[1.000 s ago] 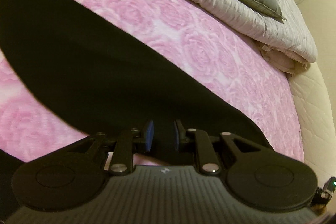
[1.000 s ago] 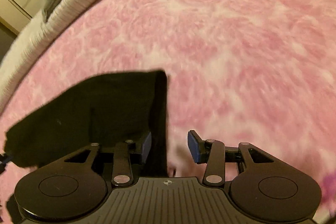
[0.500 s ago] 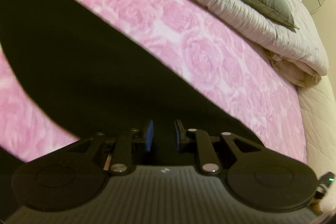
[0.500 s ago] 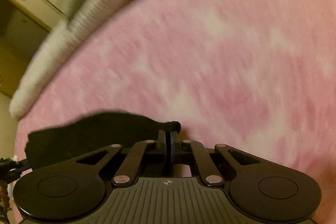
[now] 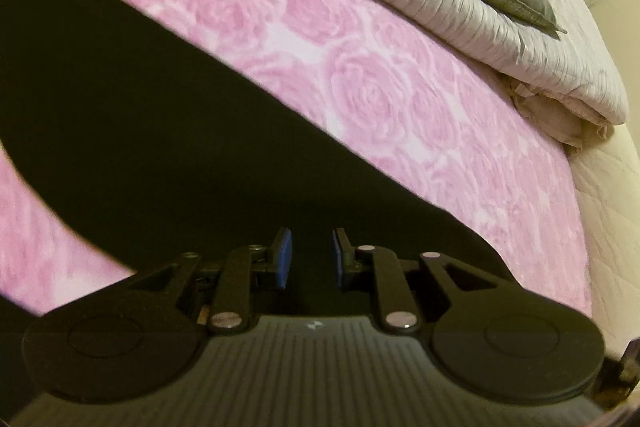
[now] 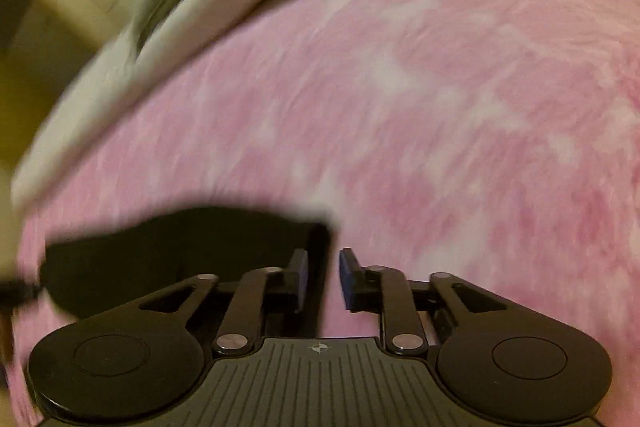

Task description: Fold clothes

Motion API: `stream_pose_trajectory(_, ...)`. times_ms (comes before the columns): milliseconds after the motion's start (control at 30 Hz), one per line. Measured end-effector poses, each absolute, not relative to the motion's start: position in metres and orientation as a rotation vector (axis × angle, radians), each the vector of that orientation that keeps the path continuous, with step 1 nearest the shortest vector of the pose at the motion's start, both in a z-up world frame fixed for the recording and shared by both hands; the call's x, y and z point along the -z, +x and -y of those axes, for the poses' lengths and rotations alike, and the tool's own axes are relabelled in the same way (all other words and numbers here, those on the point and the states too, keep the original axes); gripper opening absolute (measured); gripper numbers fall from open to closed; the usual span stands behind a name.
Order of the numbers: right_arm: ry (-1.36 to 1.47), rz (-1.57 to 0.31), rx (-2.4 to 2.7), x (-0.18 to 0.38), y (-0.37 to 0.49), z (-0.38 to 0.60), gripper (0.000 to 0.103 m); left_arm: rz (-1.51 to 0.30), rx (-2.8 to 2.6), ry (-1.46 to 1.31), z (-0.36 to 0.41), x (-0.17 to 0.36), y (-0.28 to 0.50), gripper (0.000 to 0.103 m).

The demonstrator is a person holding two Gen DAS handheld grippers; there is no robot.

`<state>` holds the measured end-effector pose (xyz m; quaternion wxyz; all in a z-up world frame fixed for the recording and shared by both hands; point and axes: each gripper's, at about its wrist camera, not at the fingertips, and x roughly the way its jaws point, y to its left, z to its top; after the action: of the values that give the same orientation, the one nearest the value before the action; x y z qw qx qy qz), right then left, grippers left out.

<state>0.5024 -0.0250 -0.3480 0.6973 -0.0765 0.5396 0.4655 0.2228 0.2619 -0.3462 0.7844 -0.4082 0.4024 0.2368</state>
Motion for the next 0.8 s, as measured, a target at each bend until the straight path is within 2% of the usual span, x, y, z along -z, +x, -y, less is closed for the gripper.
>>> stream_pose_trajectory(133,-0.316,-1.191,-1.175,0.336,0.443,0.023,0.027,-0.884,-0.520,-0.902,-0.248,0.347,0.208,0.018)
stream_pose_trajectory(200,-0.342,-1.174,-1.237,0.332,0.419,0.012,0.039,-0.885,-0.551,-0.929,-0.247,0.348,0.195,0.018)
stream_pose_trajectory(333,-0.443,-1.061,-1.305,0.335,0.381,-0.010,0.040,-0.857,-0.607,-0.987,-0.252,0.347,0.167,0.018)
stream_pose_trajectory(367,-0.462,-1.029,-1.320,0.335,0.373,-0.014,0.028,-0.854,-0.609,-0.991,-0.253,0.346,0.161,0.018)
stream_pose_trajectory(400,-0.480,-0.998,-1.334,0.335,0.365,-0.017,0.002,-0.852,-0.617,-0.990,-0.256,0.345,0.154,0.018)
stream_pose_trajectory(567,-0.568,-0.837,-1.402,0.337,0.325,-0.035,0.000,-0.839,-0.654,-0.989,-0.272,0.343,0.123,0.018)
stream_pose_trajectory(733,-0.696,-0.881,-1.440,0.346,0.272,-0.045,0.000,-0.820,-0.665,-1.041,-0.292,0.352,0.089,0.018)
stream_pose_trajectory(800,-0.728,-0.873,-1.314,0.347,0.264,-0.047,0.006,-0.819,-0.658,-1.052,-0.303,0.353,0.075,0.018)
